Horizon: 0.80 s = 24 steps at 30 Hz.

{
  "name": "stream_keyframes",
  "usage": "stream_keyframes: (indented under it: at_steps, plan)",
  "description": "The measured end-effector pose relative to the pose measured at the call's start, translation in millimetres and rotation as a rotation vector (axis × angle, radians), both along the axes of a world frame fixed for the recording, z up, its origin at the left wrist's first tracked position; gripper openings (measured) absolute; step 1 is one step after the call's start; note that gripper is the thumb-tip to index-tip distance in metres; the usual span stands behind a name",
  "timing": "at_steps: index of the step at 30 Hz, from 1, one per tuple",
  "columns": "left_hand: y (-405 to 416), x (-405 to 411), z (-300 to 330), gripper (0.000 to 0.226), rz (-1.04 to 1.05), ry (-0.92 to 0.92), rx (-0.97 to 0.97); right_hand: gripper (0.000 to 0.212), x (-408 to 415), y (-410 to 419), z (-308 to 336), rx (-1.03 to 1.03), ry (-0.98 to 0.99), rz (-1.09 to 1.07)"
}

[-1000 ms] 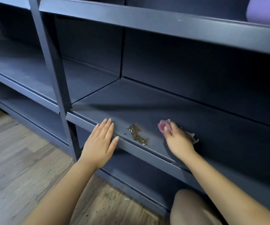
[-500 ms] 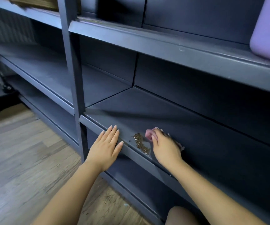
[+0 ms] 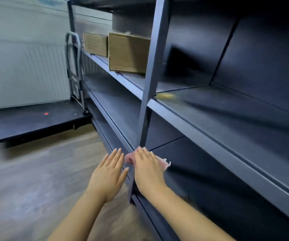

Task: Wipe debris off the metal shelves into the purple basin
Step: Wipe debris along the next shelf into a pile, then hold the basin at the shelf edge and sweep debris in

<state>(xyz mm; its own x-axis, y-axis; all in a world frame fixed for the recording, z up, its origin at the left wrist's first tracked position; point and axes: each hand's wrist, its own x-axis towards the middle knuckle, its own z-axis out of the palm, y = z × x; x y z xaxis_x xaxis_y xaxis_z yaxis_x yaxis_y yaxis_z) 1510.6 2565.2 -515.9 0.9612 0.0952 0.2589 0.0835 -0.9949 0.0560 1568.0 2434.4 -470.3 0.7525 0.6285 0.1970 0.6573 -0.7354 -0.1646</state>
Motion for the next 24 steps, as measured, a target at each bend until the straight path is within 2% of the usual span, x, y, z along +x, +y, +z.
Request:
stream_keyframes:
  at_steps: [8,12,15,18,20,21,23,24]
  plan:
    - [-16.8,-32.2,148.8,0.071,-0.041,-0.028,-0.002,0.061,-49.9,-22.2,155.5,-0.024,-0.031,0.012]
    - [-54.5,-49.7,216.4,0.071,-0.107,-0.059,-0.043,0.073,-78.4,-57.2,217.4,0.050,-0.150,-0.132]
    - [-89.6,-66.1,266.7,0.072,-0.173,0.014,-0.097,0.064,-99.5,-89.9,255.8,0.038,-0.144,-0.164]
    - [-123.7,-73.9,306.6,0.074,-0.228,0.055,-0.141,0.042,-116.7,-125.6,295.1,0.034,-0.245,-0.248]
    - [-149.7,-77.6,332.9,0.084,-0.301,0.033,-0.139,0.039,-128.5,-151.7,317.7,0.013,-0.245,-0.341]
    - [-162.6,-79.5,342.1,0.095,-0.360,-0.006,-0.127,0.045,-134.9,-164.2,326.5,0.014,-0.235,-0.400]
    - [-184.0,-88.6,357.7,0.117,-0.465,0.105,-0.127,0.062,-149.6,-190.2,338.4,-0.028,-0.207,-0.528]
    - [-192.5,-94.0,364.9,0.123,-0.515,0.155,-0.115,0.062,-159.4,-201.9,341.2,-0.042,-0.209,-0.589]
